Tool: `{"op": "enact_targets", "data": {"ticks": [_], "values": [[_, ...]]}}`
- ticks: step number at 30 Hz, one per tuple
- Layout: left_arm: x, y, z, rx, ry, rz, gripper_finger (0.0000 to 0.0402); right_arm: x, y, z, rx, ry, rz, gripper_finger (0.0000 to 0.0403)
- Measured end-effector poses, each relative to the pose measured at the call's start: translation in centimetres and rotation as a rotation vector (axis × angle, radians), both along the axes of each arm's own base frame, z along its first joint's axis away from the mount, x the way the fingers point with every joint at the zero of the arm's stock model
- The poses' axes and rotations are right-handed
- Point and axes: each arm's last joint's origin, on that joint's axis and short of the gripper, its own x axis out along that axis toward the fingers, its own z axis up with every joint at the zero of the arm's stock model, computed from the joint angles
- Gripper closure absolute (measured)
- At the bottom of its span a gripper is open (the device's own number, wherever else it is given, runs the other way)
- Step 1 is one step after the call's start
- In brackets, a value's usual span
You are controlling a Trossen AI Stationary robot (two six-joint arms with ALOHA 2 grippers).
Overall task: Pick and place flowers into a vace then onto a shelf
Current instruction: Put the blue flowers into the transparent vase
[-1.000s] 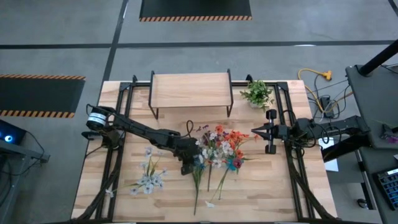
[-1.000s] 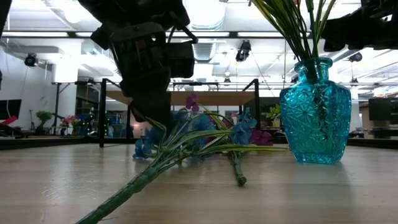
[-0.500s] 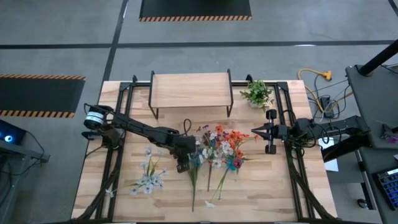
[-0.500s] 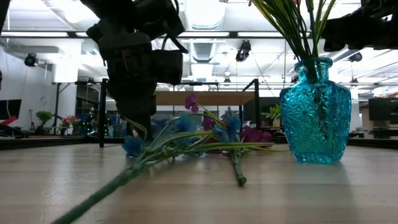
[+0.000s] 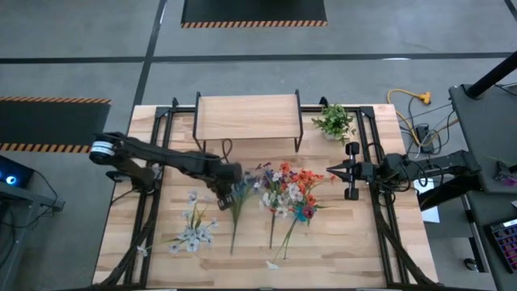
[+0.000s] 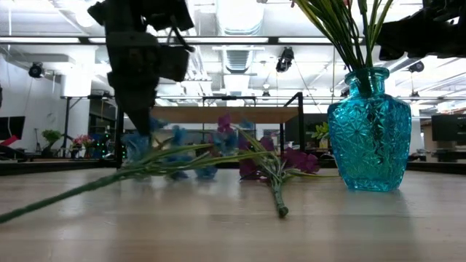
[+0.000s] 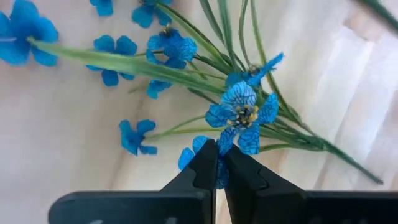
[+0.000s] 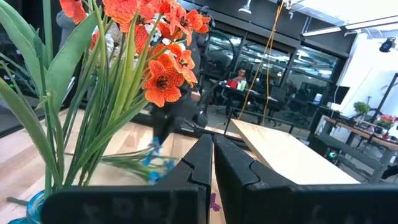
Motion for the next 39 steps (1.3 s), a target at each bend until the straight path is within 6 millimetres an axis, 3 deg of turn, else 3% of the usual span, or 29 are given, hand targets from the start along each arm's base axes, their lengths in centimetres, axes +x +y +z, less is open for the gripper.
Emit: {"op": "enact_targets", "data": {"ticks": [10,18,26,39], "values": [[-3.3,1.5,2.5,0.074,0.061,0.101,0.0401,0.0,0.0,0.0,0.000,0.000,0.000,0.0394],[-5.0,2.2,3.4,0.111,0.113,0.138,0.0401,0.0,0.0,0.0,0.000,0.000,0.000,0.0394],[-5.6,2.7,3.7,0.129,0.156,0.153,0.0402,0.0,0.0,0.0,0.000,0.000,0.000,0.0394],[-5.3,4.0,5.9,0.217,0.134,0.181,0.0401,0.0,0.0,0.0,0.000,-0.001,0.000,0.0394]]}}
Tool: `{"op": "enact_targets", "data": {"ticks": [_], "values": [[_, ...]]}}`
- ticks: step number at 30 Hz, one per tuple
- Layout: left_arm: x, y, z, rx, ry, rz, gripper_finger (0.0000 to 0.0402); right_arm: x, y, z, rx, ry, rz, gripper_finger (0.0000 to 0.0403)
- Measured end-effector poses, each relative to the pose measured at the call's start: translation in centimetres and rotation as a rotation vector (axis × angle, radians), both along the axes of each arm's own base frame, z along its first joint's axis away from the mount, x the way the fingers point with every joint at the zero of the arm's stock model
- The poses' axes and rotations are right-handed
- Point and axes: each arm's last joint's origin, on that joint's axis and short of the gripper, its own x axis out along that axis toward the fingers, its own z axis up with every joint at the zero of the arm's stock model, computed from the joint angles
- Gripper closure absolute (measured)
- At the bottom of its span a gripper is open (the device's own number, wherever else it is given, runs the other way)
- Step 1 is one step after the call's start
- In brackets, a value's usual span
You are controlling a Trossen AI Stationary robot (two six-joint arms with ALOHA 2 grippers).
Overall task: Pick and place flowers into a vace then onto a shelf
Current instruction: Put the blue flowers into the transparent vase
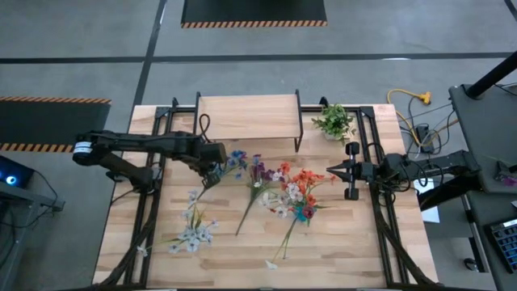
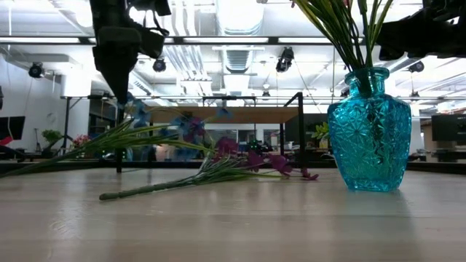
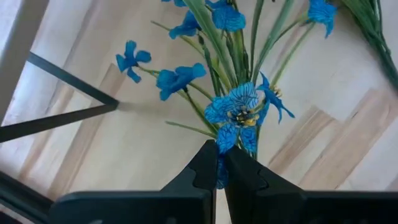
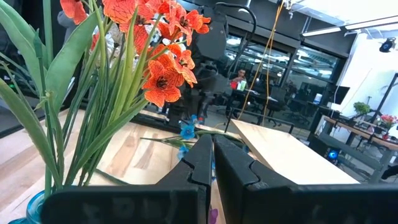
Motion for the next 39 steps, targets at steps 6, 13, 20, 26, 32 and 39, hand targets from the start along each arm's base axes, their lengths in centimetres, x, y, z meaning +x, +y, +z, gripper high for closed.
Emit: {"op": "enact_targets", "data": {"ticks": [6,13,20,26,32,39], "values": [[0.0,0.1,-0.1,0.024,0.006,0.005,0.0368,0.0,0.0,0.0,0.000,0.000,0.000,0.0394],[0.2,0.1,0.5,0.028,-0.018,0.008,0.0265,0.0,0.0,0.0,0.000,0.000,0.000,0.0394],[0.1,-0.3,-0.3,-0.049,-0.015,0.149,0.0212,0.0,0.0,0.0,0.000,0.000,0.000,0.0394],[-0.3,-0.7,-2.7,-0.094,0.035,0.203,0.0210,0.0,0.0,0.0,0.000,0.001,0.000,0.0394],[-0.2,-1.2,-5.1,-0.220,0.003,0.204,0.0210,0.0,0.0,0.0,-0.003,0.001,0.000,0.0394],[-1.7,-1.4,-8.6,-0.251,0.075,0.254,0.0210,0.0,0.0,0.0,-0.003,0.001,0.000,0.0394]]}}
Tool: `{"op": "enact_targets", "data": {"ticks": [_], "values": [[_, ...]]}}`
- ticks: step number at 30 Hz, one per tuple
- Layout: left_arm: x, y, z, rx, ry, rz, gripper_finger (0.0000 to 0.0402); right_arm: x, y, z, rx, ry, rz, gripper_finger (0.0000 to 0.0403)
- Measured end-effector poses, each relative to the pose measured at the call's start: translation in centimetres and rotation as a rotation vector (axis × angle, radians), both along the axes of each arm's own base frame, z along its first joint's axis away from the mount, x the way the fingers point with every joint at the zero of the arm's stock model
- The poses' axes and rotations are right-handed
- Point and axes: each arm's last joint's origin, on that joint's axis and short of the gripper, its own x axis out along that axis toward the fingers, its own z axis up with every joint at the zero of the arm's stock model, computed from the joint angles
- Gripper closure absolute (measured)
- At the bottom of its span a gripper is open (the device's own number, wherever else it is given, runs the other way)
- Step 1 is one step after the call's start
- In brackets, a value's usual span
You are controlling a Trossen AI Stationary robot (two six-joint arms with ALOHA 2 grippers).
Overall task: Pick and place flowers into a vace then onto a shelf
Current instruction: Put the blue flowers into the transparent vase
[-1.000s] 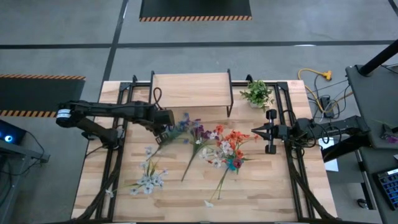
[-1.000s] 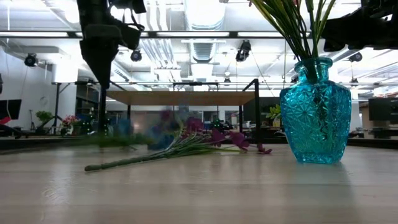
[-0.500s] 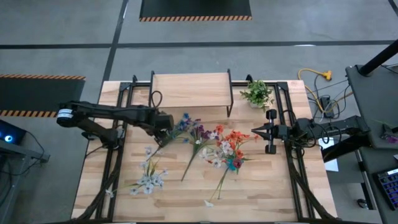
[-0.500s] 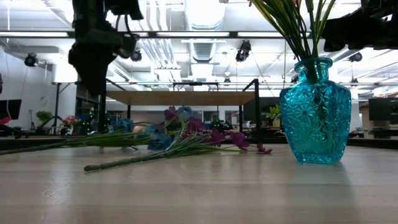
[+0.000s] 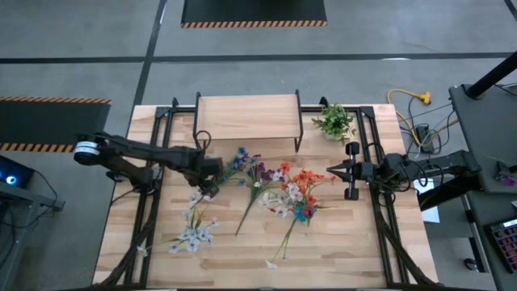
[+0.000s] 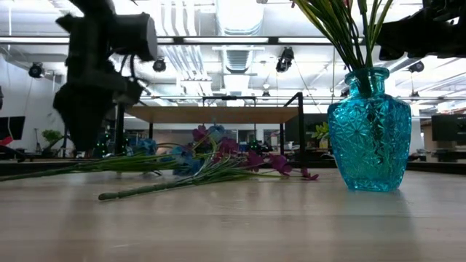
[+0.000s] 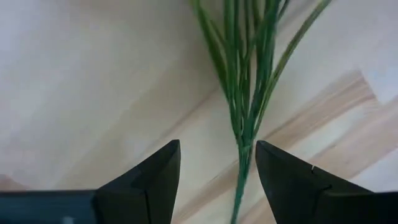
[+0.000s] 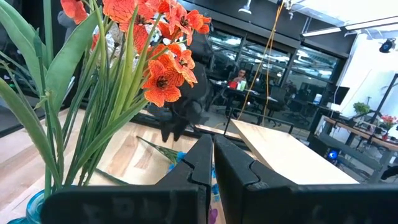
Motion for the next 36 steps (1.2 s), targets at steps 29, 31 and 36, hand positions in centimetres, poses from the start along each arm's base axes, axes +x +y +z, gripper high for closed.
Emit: {"op": "enact_targets", "data": {"ticks": [29,31,36], "values": [[-1.1,-1.3,-4.2,-0.098,-0.081,-0.080,0.0273,0.0,0.0,0.0,0.000,0.000,0.000,0.0394],[-1.1,-1.3,-4.1,-0.098,-0.077,-0.080,0.0302,0.0,0.0,0.0,0.000,0.000,-0.001,0.0394],[-0.7,-1.3,-3.4,-0.114,-0.082,-0.082,0.0388,0.0,0.0,0.0,0.000,-0.001,0.000,0.0394]]}}
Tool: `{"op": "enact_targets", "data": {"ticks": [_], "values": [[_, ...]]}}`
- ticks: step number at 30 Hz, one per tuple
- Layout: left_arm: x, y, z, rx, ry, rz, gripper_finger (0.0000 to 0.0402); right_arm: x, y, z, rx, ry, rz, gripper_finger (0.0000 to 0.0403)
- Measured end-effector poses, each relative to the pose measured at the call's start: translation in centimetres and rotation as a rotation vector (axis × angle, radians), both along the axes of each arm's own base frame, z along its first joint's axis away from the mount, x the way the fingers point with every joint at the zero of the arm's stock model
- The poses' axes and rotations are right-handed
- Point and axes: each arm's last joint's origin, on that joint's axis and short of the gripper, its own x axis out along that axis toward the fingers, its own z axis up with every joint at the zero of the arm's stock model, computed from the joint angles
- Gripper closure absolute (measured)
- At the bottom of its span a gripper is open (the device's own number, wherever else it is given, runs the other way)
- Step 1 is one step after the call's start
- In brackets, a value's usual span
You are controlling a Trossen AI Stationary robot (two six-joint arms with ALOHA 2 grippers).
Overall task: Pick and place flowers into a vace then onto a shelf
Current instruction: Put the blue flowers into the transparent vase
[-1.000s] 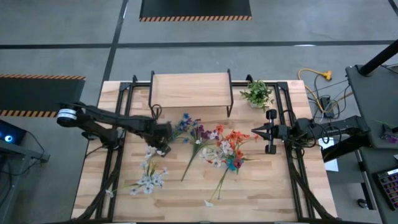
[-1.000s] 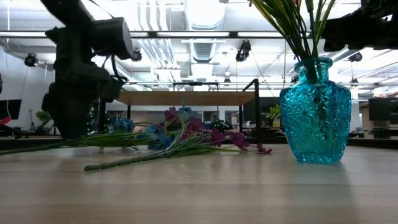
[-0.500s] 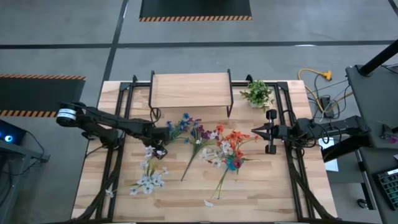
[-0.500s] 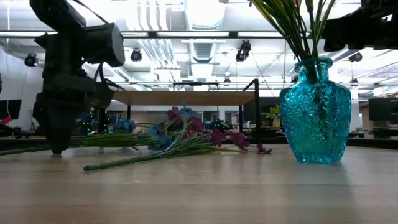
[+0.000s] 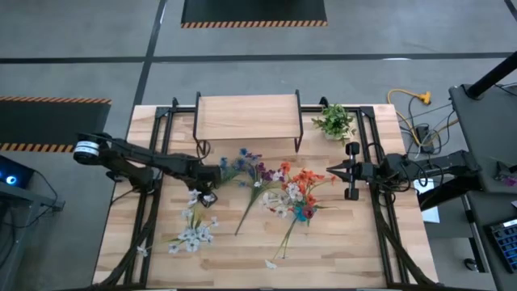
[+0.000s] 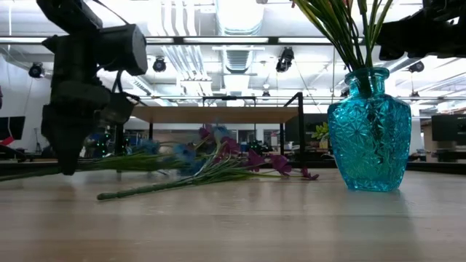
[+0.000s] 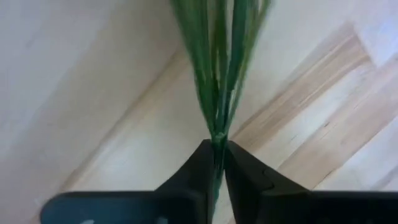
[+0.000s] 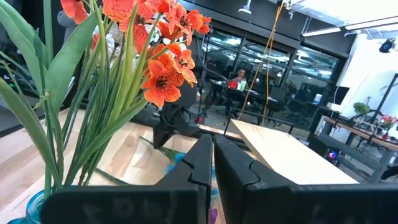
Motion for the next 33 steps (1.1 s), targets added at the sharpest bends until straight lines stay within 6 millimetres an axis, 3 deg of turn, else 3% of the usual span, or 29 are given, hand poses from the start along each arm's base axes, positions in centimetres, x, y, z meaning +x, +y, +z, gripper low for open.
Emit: {"op": "enact_targets", "data": {"ticks": [5,9,16,22,25,29,33], "values": [[0.9,0.0,1.8,0.007,-0.012,-0.011,0.0393,0.0,0.0,0.0,0.000,-0.001,0.000,0.0394],[1.4,0.1,4.5,0.052,0.029,-0.028,0.0398,0.0,0.0,0.0,0.000,-0.001,0.000,0.0394],[2.0,0.5,11.7,0.207,0.058,-0.030,0.0400,0.0,0.0,0.0,0.000,-0.001,0.000,0.0394],[1.5,1.0,18.3,0.359,-0.005,0.000,0.0400,0.0,0.0,0.0,0.000,-0.001,0.000,0.0394],[1.3,1.1,20.7,0.444,-0.068,0.003,0.0401,0.0,0.0,0.0,0.000,-0.001,0.000,0.0394],[1.3,1.0,22.7,0.505,-0.145,0.000,0.0401,0.0,0.0,0.0,0.003,-0.001,0.000,0.0394],[1.3,0.8,23.4,0.515,-0.177,-0.018,0.0401,0.0,0.0,0.0,0.003,-0.001,0.000,0.0394]]}}
